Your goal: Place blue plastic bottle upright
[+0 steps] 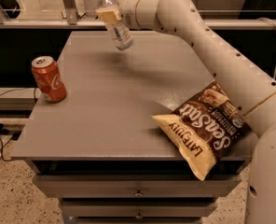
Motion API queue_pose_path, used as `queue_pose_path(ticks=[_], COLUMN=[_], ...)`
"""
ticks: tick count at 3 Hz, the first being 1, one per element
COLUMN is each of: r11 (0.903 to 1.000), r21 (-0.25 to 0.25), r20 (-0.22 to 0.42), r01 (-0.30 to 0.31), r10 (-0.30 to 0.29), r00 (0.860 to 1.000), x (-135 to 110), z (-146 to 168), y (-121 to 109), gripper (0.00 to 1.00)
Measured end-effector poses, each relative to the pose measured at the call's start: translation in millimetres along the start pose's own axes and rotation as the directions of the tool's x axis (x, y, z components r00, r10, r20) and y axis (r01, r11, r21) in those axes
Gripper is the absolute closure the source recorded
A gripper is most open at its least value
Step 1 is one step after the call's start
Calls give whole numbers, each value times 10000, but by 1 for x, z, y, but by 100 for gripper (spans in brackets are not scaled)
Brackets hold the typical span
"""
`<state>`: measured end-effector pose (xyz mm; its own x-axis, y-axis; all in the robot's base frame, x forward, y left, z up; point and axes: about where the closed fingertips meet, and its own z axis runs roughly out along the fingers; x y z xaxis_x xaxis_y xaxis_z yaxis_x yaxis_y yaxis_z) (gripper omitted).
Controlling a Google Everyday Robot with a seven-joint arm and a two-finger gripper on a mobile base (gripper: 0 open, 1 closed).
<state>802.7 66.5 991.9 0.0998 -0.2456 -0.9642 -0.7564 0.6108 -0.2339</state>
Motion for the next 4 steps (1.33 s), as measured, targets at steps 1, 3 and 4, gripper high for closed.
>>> queue_pose_path(ticks=[1,3,4], r11=[9996,9977,9964], r21=[75,-323,-539], r20=[22,632,672], r01=[-266,-602,-651], r10=[266,621,687], r00=[9996,9961,9954], x=[12,18,27], z=[-12,-37,-45], y=[6,9,11], gripper=[100,100,100])
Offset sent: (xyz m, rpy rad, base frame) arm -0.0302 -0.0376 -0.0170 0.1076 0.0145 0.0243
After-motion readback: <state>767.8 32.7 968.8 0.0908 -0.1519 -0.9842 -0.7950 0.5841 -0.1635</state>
